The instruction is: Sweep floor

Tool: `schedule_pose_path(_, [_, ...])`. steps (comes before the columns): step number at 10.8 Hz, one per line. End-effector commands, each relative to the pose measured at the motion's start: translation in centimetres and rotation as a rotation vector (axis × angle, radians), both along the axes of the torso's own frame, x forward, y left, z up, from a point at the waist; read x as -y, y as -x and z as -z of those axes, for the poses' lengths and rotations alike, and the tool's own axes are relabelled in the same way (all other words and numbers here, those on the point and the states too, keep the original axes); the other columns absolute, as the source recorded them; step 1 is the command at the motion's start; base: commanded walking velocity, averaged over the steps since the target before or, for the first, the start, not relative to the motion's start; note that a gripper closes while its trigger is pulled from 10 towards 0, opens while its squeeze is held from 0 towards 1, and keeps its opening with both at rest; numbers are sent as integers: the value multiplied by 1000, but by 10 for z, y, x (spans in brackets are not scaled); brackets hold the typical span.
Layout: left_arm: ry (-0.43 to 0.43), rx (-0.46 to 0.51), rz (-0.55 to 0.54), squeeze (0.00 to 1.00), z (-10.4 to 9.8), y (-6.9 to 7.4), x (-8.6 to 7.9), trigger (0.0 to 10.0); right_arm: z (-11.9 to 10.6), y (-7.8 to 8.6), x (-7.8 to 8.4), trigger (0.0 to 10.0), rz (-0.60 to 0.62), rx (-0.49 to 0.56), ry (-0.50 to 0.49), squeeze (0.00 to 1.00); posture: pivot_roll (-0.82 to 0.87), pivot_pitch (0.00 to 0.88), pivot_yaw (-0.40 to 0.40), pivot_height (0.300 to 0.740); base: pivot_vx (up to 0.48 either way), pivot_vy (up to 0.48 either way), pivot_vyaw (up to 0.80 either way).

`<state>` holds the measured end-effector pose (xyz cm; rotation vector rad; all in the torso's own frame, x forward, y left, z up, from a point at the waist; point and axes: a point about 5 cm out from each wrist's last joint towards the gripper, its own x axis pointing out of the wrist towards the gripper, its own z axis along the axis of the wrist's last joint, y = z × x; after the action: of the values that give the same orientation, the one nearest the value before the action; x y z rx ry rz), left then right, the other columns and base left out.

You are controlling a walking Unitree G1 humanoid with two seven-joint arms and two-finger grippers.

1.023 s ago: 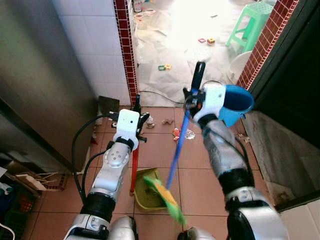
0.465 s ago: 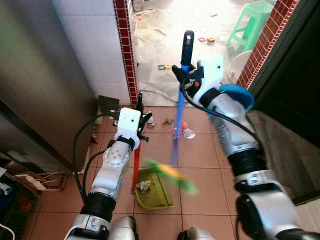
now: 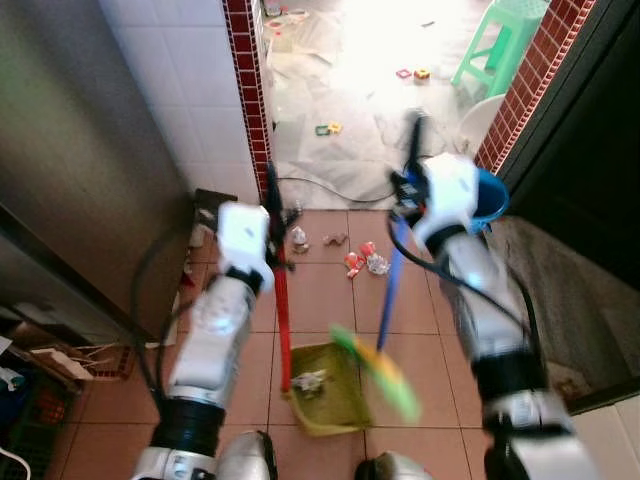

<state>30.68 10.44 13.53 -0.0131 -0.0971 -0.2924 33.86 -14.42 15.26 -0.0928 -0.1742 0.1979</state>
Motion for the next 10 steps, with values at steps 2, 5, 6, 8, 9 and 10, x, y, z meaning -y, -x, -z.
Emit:
schedule_pose_path(2, [8,101,67,0,-18,5,-7,10000,-17,1,14,10000,138,108,6,0,-86,60,62,740,0,0,0])
schedule_pose_path(5, [-69,26,175,0,-6,21,-17,10000,-11,9,55,10000,292,75,-25,0,-86,33,65,740,0,0,0])
schedule_pose_path(6, [-83,11,184,0,-3,27,-21,10000,-7,15,62,10000,305,60,-25,0,-86,33,65,740,0,0,0])
schedule_pose_path(8, [-84,-20,168,0,0,42,-29,10000,3,33,69,10000,325,27,-20,0,-86,36,70,740,0,0,0])
schedule_pose_path(9, [-77,-27,151,0,1,46,-32,10000,5,38,70,10000,336,14,-36,0,-87,38,72,740,0,0,0])
schedule_pose_path(10, [-45,-19,114,0,-1,45,-37,10000,8,39,70,10000,341,-1,-52,0,-85,39,72,740,0,0,-800])
